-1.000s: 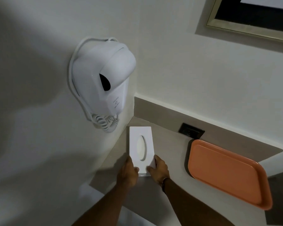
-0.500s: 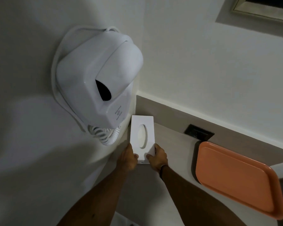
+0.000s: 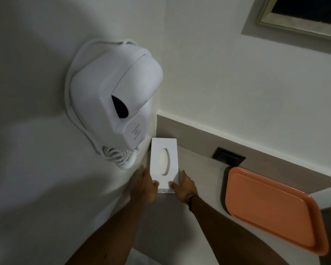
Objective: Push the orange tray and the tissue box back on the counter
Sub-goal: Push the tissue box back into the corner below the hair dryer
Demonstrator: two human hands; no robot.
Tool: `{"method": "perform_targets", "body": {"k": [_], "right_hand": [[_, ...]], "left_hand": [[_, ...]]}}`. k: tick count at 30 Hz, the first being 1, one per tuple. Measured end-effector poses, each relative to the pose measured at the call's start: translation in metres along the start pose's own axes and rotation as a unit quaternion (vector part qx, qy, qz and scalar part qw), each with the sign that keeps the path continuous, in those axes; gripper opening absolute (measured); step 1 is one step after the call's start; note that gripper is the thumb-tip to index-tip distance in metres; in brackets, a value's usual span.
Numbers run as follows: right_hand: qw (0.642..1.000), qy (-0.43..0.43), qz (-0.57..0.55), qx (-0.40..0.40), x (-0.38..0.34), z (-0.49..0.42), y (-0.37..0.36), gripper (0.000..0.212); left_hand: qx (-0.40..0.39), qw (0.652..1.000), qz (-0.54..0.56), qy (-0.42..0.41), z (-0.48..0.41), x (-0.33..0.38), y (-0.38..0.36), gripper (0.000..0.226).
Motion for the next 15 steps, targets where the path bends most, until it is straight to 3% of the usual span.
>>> {"method": "perform_targets", "body": {"k": [3,7,10,15], "right_hand": [[0.994,0.051,0.094,0.024,0.007,0.018,0.008,0.07],[0.963,0.154,0.222,0.026,0.013,0.042,0.003,0.077],[0.937,0.211,0.278,-0.002,0.011,0.05,-0.008,0.081],[0.907,0.234,0.348,-0.036,0.012,0.046,-0.022,0.08]], "left_hand": [[0.073,0.989,-0.101,-0.079,0.021,0.006,0.011,0.062],[0.047,0.974,-0.15,-0.161,0.048,0.015,-0.005,0.07],[0.017,0.969,-0.17,-0.177,0.061,0.02,-0.022,0.074],[-0.021,0.968,-0.203,-0.149,0.063,0.018,-0.039,0.078]]}}
Point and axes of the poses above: each hand's wrist, its own z-axis away from the middle knuckle, its own y-axis out of the back of the hand, x = y × z, the point moved 6 cm from there along -z, towards the middle knuckle, and after that the axes turned 1 degree about -x, right-handed, at the moved point
